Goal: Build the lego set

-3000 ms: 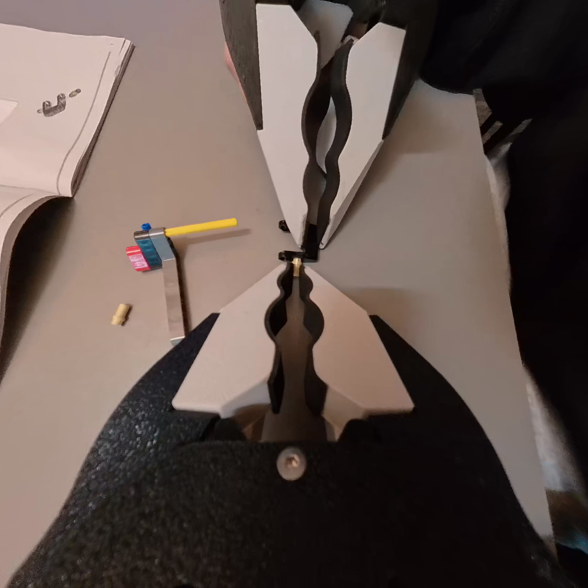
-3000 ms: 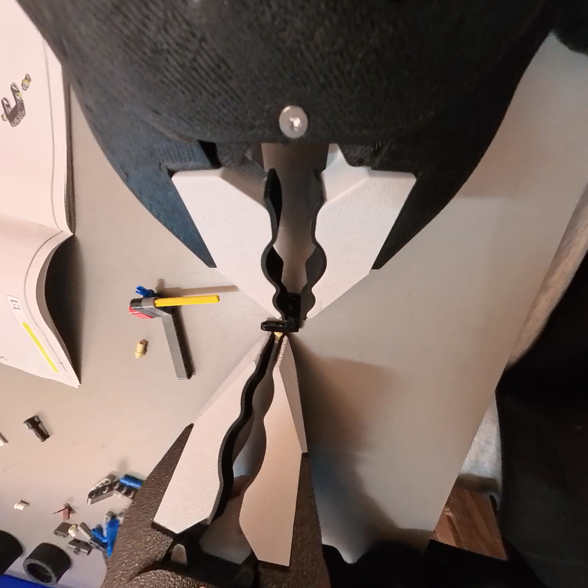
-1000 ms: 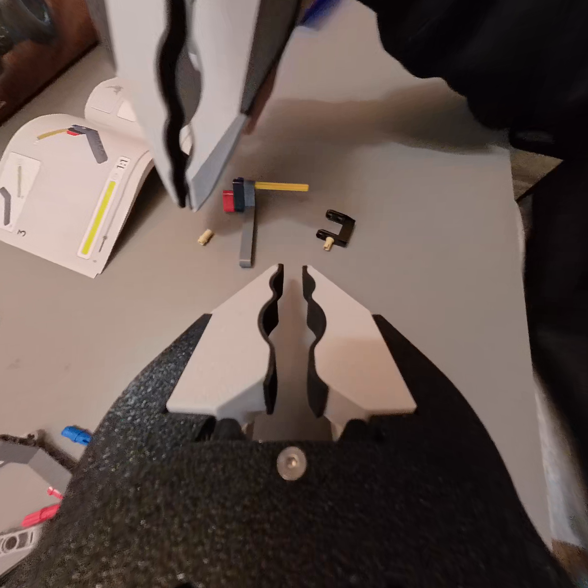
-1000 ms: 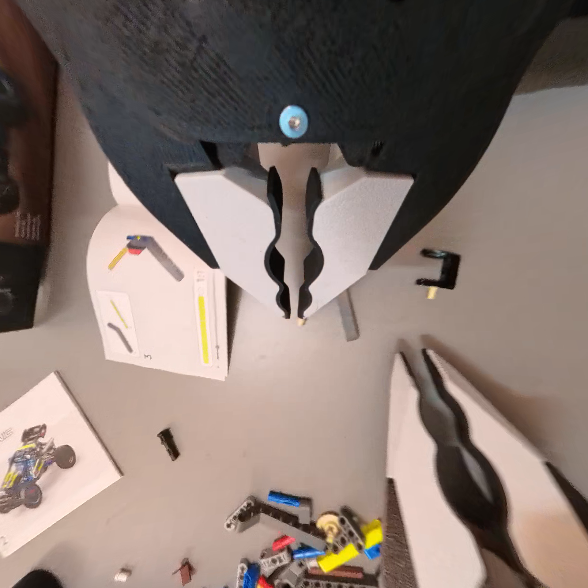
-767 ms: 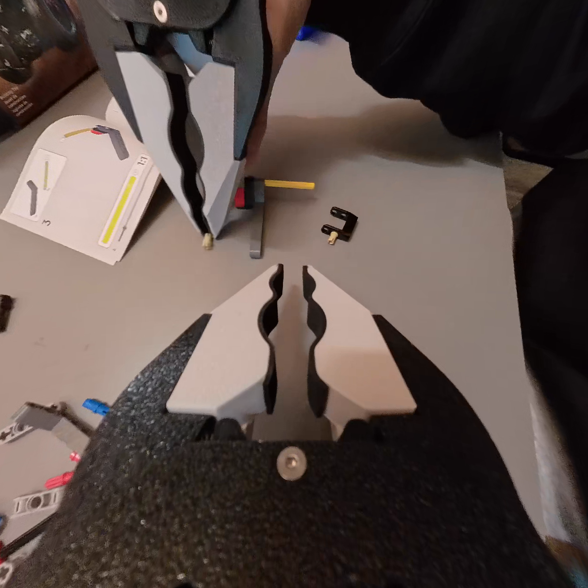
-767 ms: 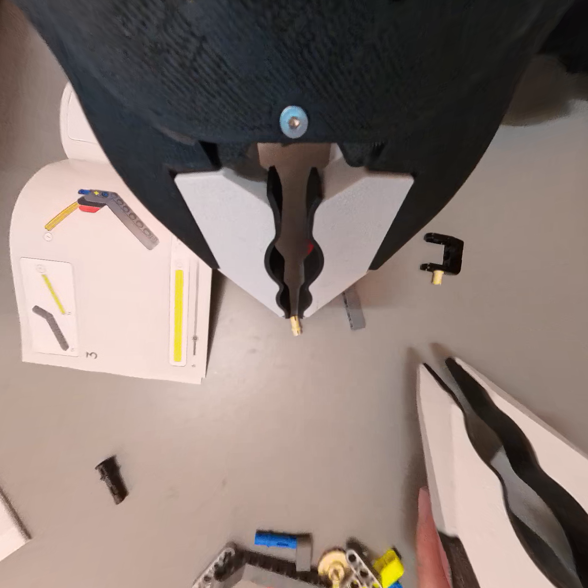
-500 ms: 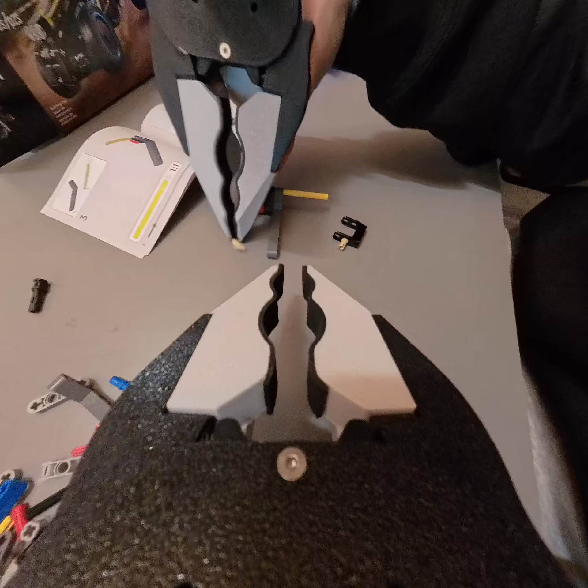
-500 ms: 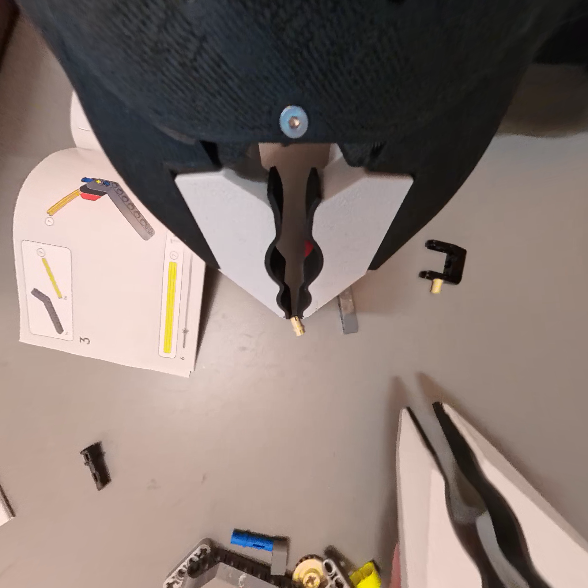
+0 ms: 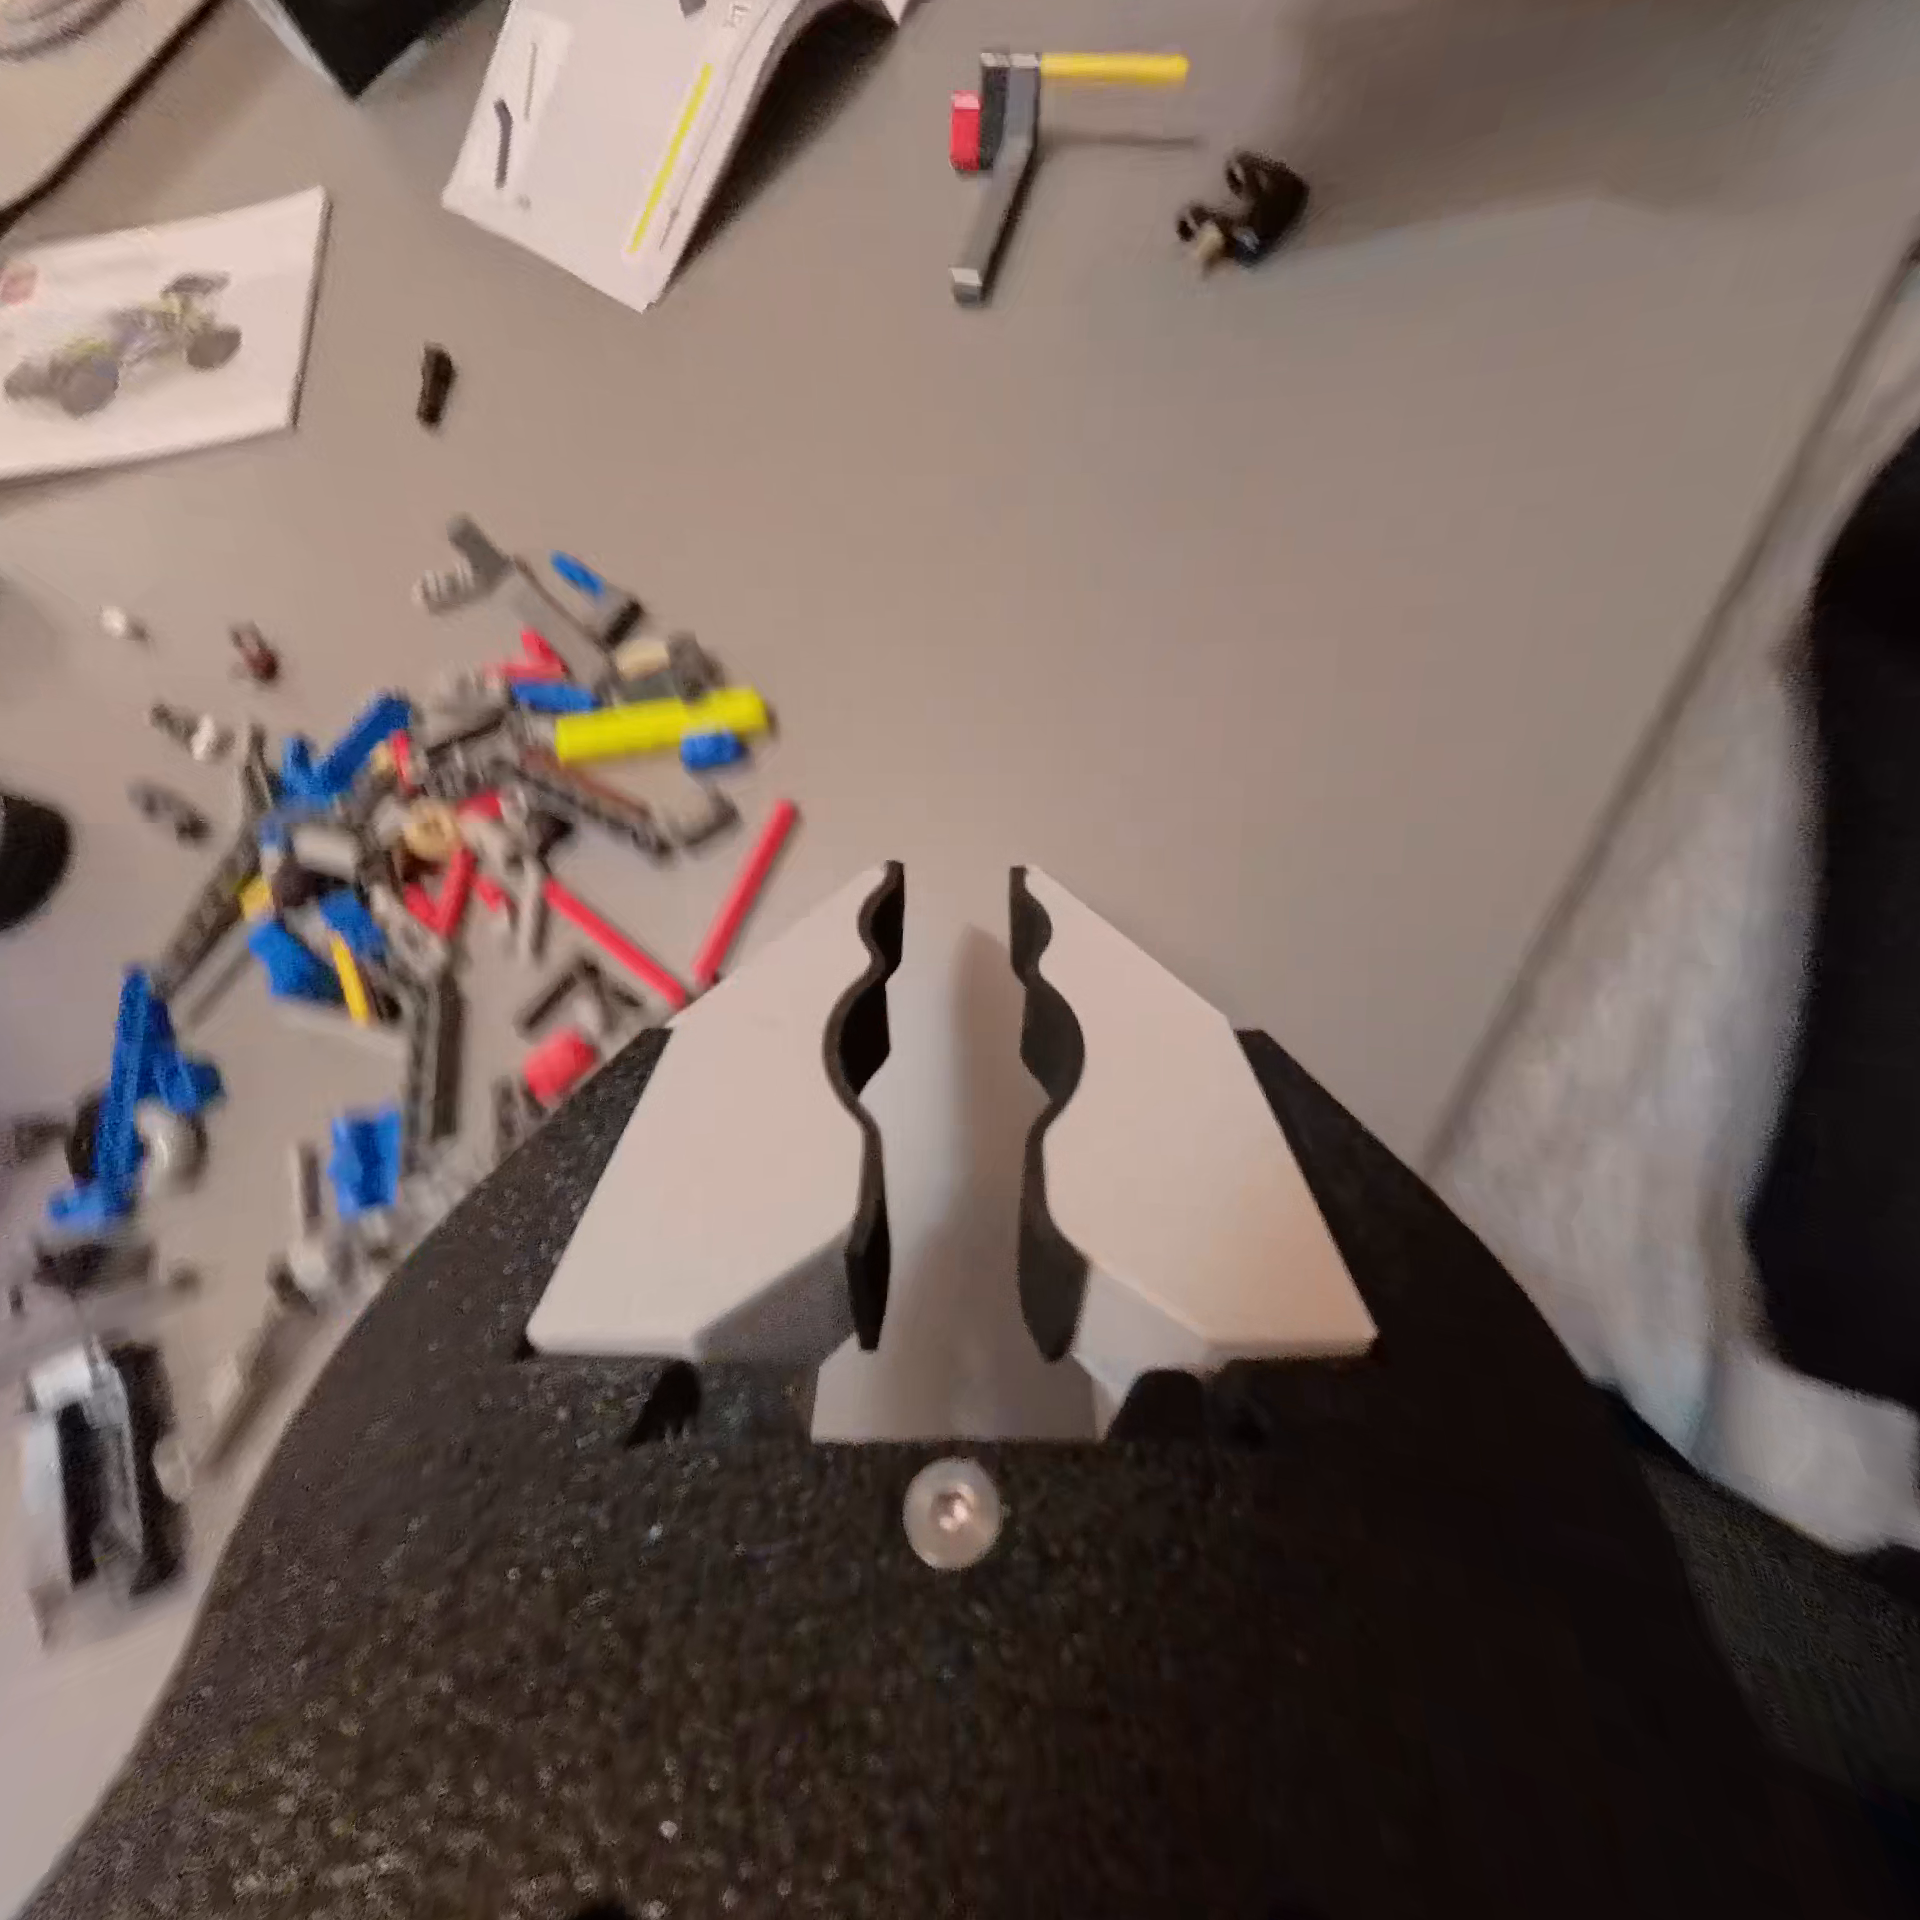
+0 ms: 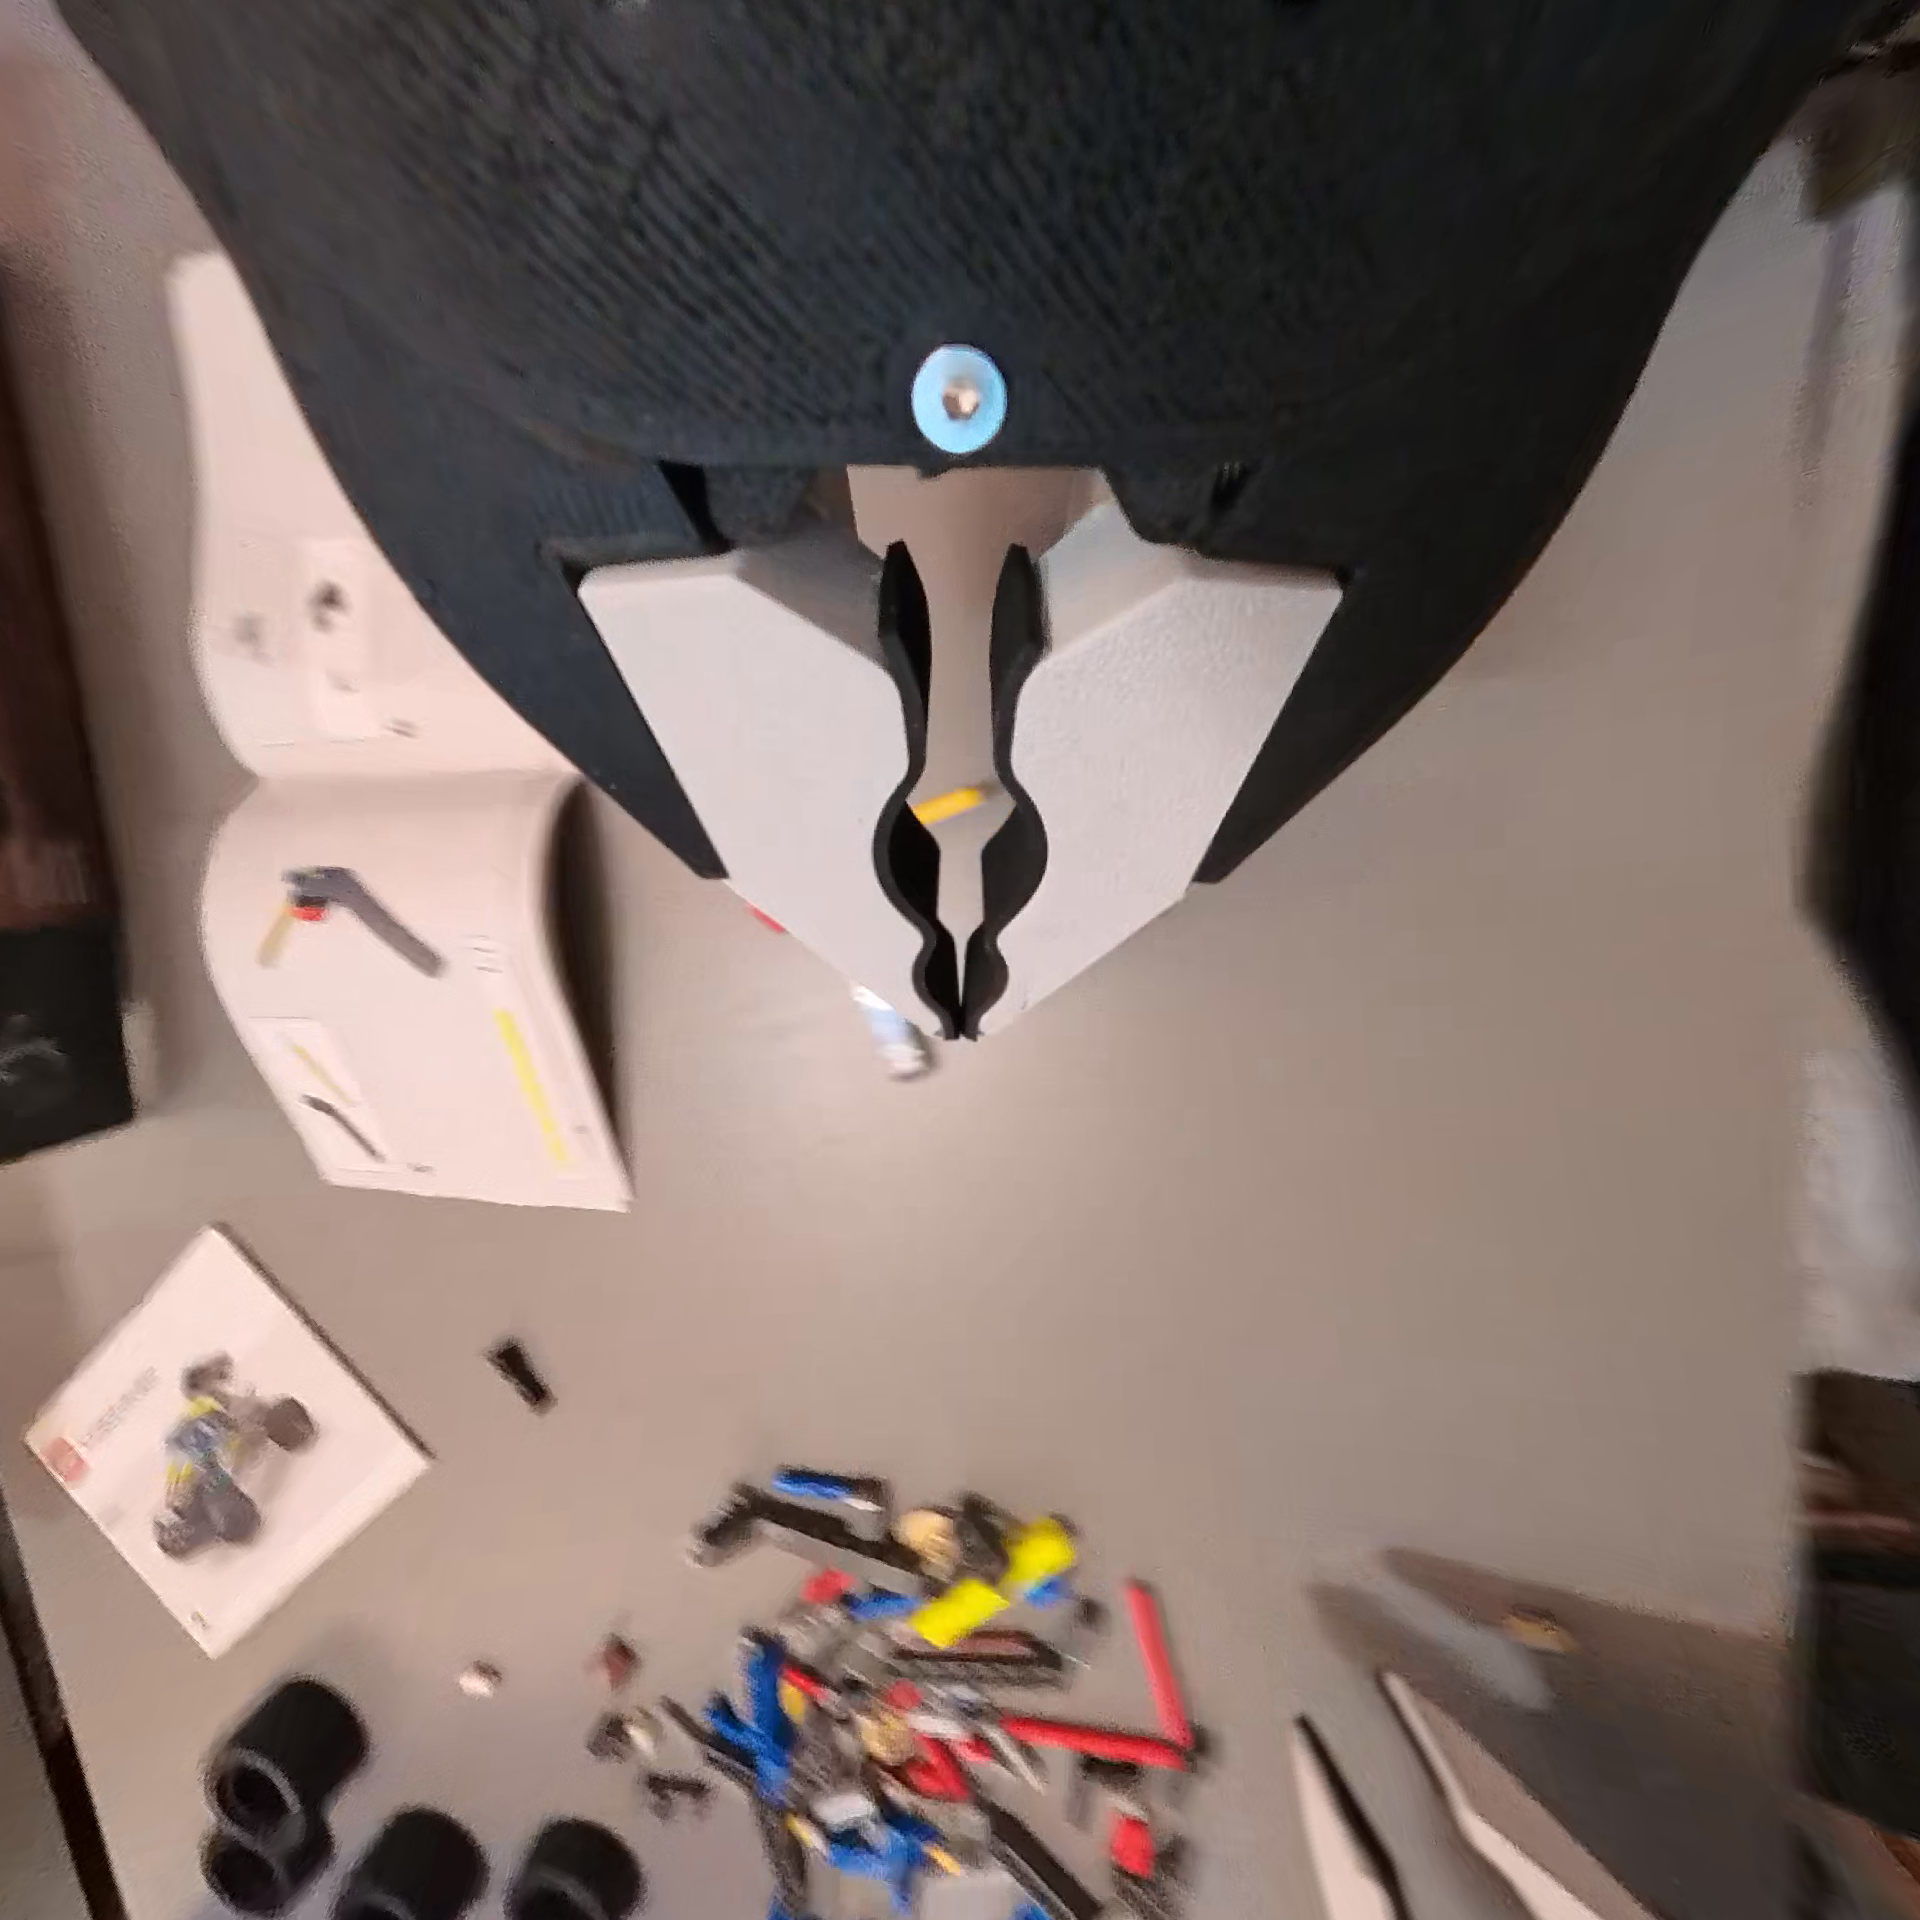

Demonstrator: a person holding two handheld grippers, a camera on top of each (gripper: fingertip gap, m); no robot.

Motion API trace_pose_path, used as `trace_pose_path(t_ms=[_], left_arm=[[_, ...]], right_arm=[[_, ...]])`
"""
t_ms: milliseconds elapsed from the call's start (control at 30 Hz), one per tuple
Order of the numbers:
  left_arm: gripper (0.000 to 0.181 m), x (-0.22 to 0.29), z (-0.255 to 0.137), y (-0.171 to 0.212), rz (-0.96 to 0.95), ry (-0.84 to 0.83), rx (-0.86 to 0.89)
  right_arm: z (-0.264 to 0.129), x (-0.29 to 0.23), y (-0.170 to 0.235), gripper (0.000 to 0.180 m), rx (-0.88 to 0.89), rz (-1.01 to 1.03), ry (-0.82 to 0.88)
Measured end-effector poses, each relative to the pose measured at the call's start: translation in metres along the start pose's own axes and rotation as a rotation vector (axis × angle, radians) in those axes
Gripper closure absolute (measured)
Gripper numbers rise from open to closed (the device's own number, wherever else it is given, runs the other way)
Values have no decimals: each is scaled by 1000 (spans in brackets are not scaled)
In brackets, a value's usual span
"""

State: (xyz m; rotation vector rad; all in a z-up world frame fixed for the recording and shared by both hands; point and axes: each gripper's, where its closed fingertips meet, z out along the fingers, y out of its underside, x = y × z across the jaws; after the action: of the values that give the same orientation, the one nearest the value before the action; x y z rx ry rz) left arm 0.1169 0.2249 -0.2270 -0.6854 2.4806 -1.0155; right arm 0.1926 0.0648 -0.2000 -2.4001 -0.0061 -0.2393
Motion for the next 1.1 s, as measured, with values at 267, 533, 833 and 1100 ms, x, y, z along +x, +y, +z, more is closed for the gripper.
trace_pose_path(t_ms=[267,533,833,1100], left_arm=[[159,55,-23,38,-88,81,-24],[177,54,0,26,-66,121,-8],[177,89,66,-69,202,290,101],[174,137,158,-138,358,414,80]], right_arm=[[13,-77,-6,180,145,55,-97],[17,-101,-4,180,148,40,-147],[-3,-81,41,172,41,136,-76],[-38,-56,91,163,132,194,13]])
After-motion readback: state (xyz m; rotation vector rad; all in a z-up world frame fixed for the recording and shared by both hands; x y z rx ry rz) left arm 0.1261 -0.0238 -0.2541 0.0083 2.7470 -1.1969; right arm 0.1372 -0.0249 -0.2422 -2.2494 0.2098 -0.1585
